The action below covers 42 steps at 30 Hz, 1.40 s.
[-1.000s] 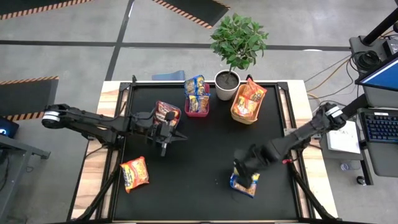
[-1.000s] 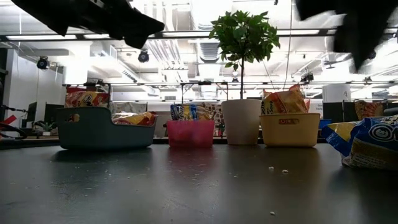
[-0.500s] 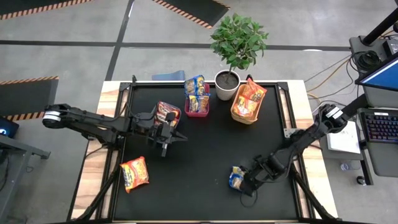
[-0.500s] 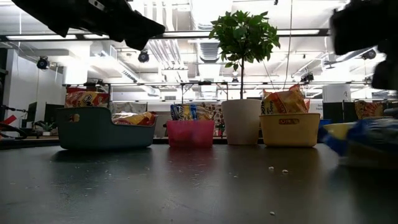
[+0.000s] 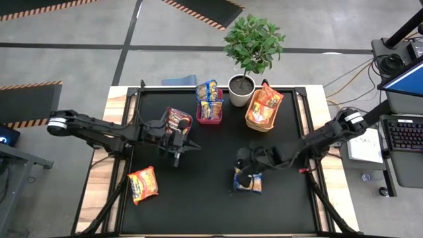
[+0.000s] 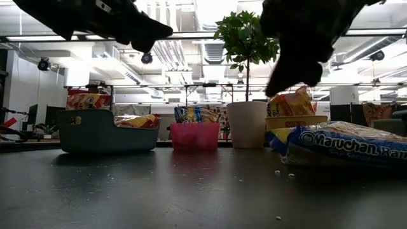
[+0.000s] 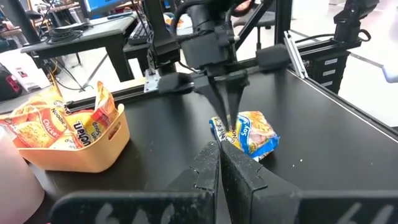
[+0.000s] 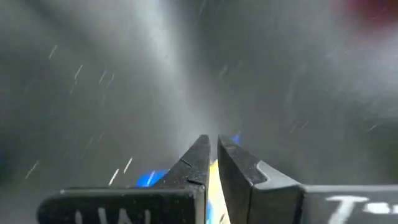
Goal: Sort Maruchan noodles
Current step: Put the blue noodle pack into the red bin
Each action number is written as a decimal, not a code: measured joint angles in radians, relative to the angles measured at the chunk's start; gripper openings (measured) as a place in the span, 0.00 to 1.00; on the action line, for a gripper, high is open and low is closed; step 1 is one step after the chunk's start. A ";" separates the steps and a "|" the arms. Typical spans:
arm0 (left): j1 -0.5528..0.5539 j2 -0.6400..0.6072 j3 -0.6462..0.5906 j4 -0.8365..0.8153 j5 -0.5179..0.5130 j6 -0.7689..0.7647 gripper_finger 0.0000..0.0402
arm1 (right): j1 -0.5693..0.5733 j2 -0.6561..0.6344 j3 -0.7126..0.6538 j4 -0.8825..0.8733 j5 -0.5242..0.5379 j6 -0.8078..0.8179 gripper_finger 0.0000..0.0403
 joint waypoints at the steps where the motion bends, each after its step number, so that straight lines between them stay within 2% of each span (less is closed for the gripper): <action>1: 0.000 0.003 0.000 0.000 0.000 0.000 0.00 | -0.010 0.000 0.008 -0.028 -0.070 -0.003 0.05; 3: 0.000 0.005 0.000 -0.001 0.000 0.003 0.00 | -0.020 0.000 0.014 -0.091 -0.177 0.006 0.05; 5: 0.000 0.005 0.000 0.001 0.000 0.015 0.00 | -0.019 0.000 0.014 -0.177 -0.237 0.031 0.05; 9: 0.000 0.005 0.000 0.005 0.000 0.018 0.00 | 0.010 0.000 0.008 -0.312 -0.314 0.069 0.05; 12: 0.000 0.007 0.000 0.009 -0.001 0.018 0.00 | 0.038 0.000 -0.004 -0.325 -0.332 0.088 0.05; 18: 0.000 0.016 0.000 0.013 -0.001 0.023 0.00 | 0.046 0.066 -0.015 -0.263 -0.171 0.067 0.05; 21: 0.000 0.016 0.000 0.020 -0.002 0.023 0.00 | 0.030 0.133 -0.013 -0.105 -0.090 0.006 0.05; 25: 0.000 0.016 0.000 0.041 -0.003 0.023 0.00 | -0.013 0.218 -0.005 0.159 0.076 -0.094 0.05; 28: 0.000 0.016 0.000 0.043 -0.008 0.013 0.00 | -0.054 0.244 0.029 0.259 0.084 -0.151 0.05; 34: 0.000 0.035 0.000 -0.017 -0.008 -0.077 0.00 | -0.080 0.229 0.055 0.237 0.080 -0.246 0.05; 42: -0.028 0.199 0.018 -0.056 -0.008 -0.203 0.00 | -0.079 0.158 0.053 0.121 0.080 -0.275 0.05</action>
